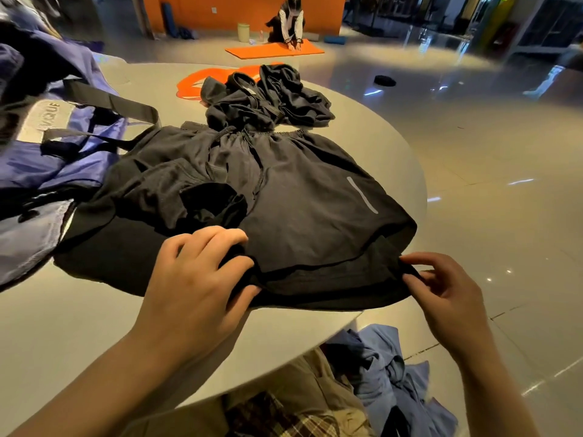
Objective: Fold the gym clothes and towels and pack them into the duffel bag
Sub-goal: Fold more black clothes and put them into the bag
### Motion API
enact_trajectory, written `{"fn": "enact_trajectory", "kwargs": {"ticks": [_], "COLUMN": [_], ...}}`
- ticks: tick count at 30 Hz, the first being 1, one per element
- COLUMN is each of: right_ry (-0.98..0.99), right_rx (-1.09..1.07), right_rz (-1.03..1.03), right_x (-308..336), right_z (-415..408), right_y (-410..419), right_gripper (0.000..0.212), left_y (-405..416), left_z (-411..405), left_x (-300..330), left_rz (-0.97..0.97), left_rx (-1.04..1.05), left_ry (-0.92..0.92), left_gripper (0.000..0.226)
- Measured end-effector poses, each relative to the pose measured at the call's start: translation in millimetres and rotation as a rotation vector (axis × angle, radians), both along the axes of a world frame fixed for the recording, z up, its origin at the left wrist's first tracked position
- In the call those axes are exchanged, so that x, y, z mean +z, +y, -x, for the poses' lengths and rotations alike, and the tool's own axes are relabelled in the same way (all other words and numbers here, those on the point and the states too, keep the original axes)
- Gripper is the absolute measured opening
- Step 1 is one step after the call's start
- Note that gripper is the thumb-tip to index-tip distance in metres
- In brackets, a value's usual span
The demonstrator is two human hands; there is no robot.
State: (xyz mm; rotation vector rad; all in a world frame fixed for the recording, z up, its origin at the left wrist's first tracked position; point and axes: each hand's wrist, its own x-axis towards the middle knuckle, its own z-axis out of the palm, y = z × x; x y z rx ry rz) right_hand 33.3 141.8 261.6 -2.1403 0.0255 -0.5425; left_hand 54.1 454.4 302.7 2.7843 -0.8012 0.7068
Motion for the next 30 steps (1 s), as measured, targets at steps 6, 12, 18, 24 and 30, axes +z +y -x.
{"fn": "enact_trajectory", "kwargs": {"ticks": [6,12,18,24,30], "right_ry": [0.01,-0.072,0.012,0.072,-0.038], "right_rx": [0.087,-0.092,-0.039,0.112,-0.028], "right_rz": [-0.004,0.106,0.279,0.439,0.343], "right_x": [7.0,3.3,1.7,29.1,36.1], "right_z": [-2.8,-3.6,1.2,23.2,-14.5], "right_y": [-0.5,2.3,3.6,1.2,7.5], "right_gripper": [0.047,0.031,0.037,0.005,0.016], "left_y": [-8.7,-5.0,20.1,30.0,8.9], "left_z": [1.6,31.7,39.0,35.0,-8.2], "left_x": [3.5,14.6,-16.5,3.4,21.9], "left_rz": [0.03,0.077,-0.02,0.022,-0.069], "left_rx": [0.114,0.053,-0.052,-0.244,-0.282], "left_ry": [-0.058,-0.184,0.014,-0.016,0.061], "left_gripper": [0.021,0.015,0.027,0.012,0.043]}}
